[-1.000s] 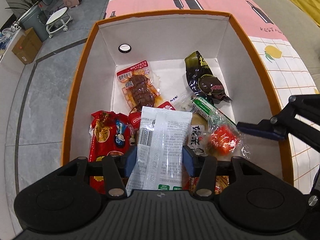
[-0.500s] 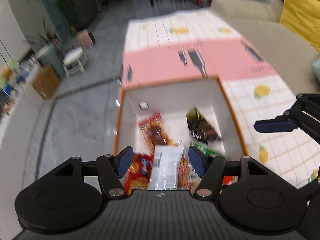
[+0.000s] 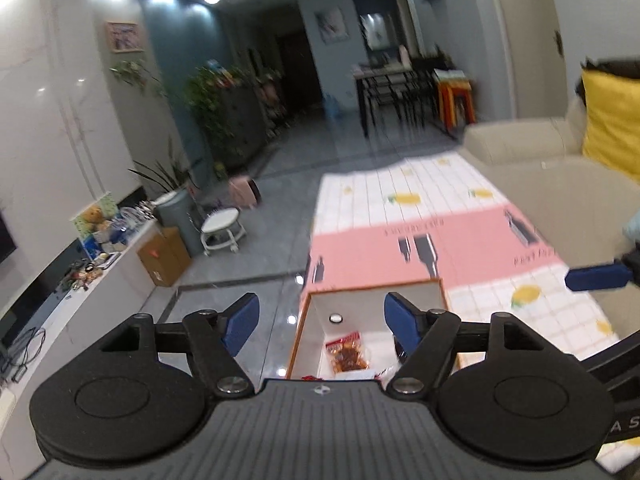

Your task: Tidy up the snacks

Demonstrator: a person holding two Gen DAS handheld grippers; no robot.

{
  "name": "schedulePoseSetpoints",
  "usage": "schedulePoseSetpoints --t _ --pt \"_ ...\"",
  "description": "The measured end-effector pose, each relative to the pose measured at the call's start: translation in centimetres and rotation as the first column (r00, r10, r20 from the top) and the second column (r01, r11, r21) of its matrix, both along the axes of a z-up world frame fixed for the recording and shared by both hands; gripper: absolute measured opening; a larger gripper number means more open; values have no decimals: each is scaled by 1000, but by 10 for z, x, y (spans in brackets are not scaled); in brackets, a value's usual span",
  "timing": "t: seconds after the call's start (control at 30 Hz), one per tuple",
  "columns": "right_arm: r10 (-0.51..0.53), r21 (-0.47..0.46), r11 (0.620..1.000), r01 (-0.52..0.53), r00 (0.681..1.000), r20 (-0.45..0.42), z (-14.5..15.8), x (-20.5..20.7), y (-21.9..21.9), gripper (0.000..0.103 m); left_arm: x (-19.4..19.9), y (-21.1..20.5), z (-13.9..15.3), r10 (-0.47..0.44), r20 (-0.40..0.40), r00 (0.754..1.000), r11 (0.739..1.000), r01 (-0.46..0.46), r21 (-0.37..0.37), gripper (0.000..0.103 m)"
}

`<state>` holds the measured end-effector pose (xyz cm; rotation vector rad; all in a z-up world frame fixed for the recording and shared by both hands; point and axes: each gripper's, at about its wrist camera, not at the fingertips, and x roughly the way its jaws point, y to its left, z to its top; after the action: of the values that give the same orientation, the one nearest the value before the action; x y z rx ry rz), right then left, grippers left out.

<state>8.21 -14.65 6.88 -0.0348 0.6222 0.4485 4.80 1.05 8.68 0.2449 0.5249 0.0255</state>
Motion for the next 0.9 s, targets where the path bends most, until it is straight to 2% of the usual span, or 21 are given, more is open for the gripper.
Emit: schedulePoseSetpoints --t 0.13,0.33,0.47,0.6,0.8,0.9 --pt "-39 46 998 37 999 35 4 -20 -9 89 -14 -4 -6 58 49 997 996 -54 -69 89" --pt "-82 18 997 81 991 108 -4 -44 -12 89 -22 0 -19 98 34 995 993 -95 -63 89" --pt "-111 39 993 108 990 85 -16 -49 -15 89 -26 5 -35 127 -8 992 989 -127 -73 89" --pt "-129 10 992 128 990 64 -25 -48 -12 89 -26 8 -53 125 -82 989 989 -131 -74 89" --pt "-113 -8 993 114 993 29 -38 -49 -6 89 -29 14 -75 136 -186 973 984 -154 -88 89" --pt "-99 -32 995 99 995 22 -43 -49 -1 89 -31 16 -81 138 -211 968 983 -160 -90 89"
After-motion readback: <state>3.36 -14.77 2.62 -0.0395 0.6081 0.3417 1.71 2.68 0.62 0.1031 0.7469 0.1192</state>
